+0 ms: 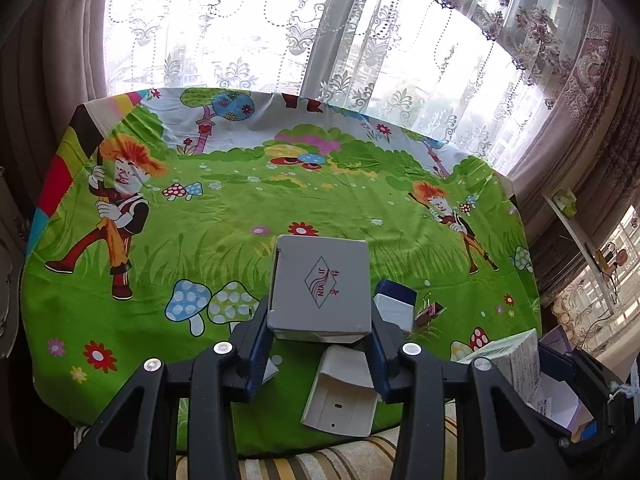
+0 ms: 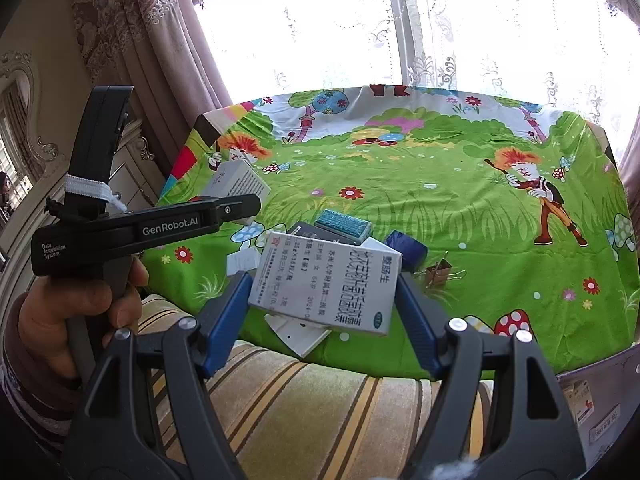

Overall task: Organize rigid objects
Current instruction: 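Carry both held boxes over to the purple-rimmed storage box, then open the right tool inside the storage box while the left tool releases the logo box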

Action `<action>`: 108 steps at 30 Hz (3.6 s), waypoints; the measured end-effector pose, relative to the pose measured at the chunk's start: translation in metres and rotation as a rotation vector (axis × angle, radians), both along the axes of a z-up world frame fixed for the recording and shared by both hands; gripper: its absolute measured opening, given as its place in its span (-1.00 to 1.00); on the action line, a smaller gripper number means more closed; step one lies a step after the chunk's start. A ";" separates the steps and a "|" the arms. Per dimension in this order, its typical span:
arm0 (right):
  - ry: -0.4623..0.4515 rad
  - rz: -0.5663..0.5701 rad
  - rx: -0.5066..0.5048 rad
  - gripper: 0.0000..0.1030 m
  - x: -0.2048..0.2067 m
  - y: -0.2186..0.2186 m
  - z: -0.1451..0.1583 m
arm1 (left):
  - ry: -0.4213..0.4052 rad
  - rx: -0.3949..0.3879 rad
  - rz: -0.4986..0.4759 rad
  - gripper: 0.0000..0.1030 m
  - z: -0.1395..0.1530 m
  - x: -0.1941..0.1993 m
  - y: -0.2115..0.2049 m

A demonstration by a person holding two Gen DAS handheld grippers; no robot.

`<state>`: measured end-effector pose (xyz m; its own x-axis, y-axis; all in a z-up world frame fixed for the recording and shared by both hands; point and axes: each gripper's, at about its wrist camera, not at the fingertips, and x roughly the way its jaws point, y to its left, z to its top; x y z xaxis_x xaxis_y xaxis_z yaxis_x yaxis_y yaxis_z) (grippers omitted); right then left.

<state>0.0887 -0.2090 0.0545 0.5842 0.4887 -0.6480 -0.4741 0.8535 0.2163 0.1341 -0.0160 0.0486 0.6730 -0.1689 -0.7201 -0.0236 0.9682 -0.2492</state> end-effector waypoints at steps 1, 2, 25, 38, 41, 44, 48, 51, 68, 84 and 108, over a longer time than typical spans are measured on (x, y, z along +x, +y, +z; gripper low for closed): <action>0.000 -0.009 0.001 0.47 -0.001 -0.005 0.001 | 0.000 0.000 -0.006 -0.17 0.001 -0.001 -0.003; 0.000 -0.017 0.001 0.47 -0.003 -0.010 0.001 | 0.000 -0.001 -0.013 -0.17 0.002 -0.003 -0.007; 0.020 -0.246 -0.022 0.47 -0.051 -0.131 0.002 | 0.068 -0.082 -0.290 -0.17 0.009 -0.043 -0.130; 0.069 -0.577 -0.071 0.47 -0.079 -0.256 -0.003 | 0.147 -0.144 -0.581 -0.17 0.001 -0.072 -0.237; 0.098 -0.627 -0.058 0.47 -0.085 -0.280 -0.007 | 0.176 -0.154 -0.628 -0.17 -0.004 -0.076 -0.253; 0.106 -0.669 -0.074 0.47 -0.090 -0.297 -0.008 | 0.189 -0.154 -0.672 -0.17 -0.007 -0.080 -0.268; 0.114 -0.730 -0.087 0.47 -0.095 -0.318 -0.009 | 0.203 -0.139 -0.717 -0.17 -0.009 -0.082 -0.285; 0.114 -0.763 -0.116 0.47 -0.098 -0.328 -0.010 | 0.207 -0.119 -0.740 -0.17 -0.010 -0.079 -0.297; 0.159 -0.874 -0.135 0.50 -0.099 -0.358 -0.020 | 0.217 -0.087 -0.766 0.13 -0.015 -0.067 -0.323; 0.149 -0.836 -0.133 0.50 -0.094 -0.346 -0.015 | 0.165 -0.057 -0.730 0.14 -0.005 -0.069 -0.310; 0.165 -0.632 -0.126 0.50 -0.059 -0.263 -0.011 | 0.125 -0.159 -0.430 0.14 0.002 -0.024 -0.178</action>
<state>0.0302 -0.4722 0.0432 0.6215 -0.0005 -0.7834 0.1564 0.9799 0.1235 0.1103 -0.1941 0.0503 0.4275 -0.5277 -0.7340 0.3318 0.8468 -0.4156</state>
